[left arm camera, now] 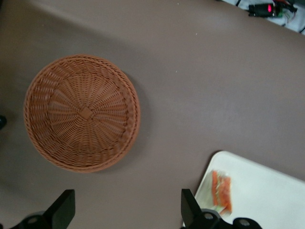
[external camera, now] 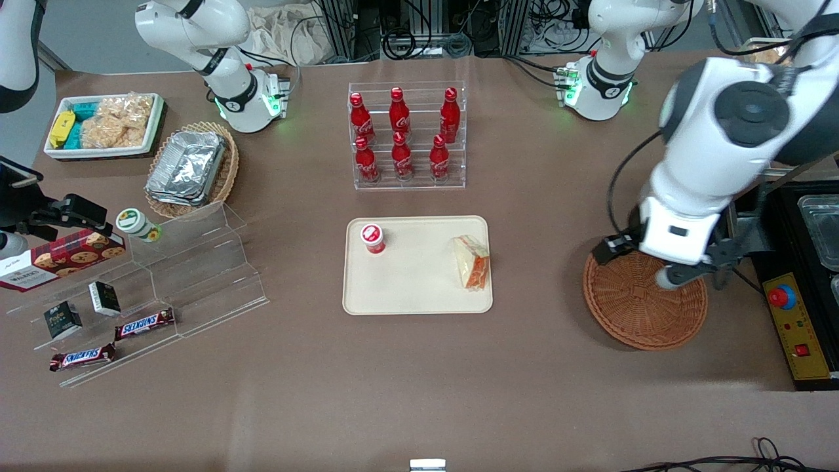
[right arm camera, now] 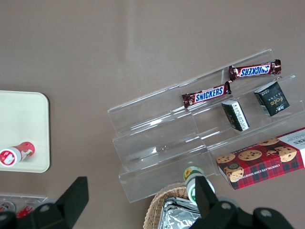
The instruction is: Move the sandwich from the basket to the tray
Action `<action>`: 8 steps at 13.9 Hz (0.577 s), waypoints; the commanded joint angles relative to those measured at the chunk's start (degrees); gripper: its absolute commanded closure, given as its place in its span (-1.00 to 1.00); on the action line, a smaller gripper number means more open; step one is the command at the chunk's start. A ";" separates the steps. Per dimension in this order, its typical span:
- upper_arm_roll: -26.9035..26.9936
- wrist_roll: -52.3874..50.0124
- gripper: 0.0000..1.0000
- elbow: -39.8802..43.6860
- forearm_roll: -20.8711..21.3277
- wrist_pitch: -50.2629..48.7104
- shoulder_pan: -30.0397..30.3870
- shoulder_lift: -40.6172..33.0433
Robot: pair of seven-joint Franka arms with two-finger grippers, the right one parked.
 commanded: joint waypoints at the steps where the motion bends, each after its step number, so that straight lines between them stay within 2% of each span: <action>1: 9.47 14.47 -1.00 -1.52 -5.74 -4.62 -2.60 -5.11; 3: 19.13 20.12 -1.00 -1.79 -6.10 -5.70 -9.35 -6.95; 5: 24.96 24.86 -1.00 -3.62 -7.59 -6.32 -13.06 -9.67; 8: 25.69 27.44 -1.00 -8.81 -7.59 -5.35 -13.25 -14.77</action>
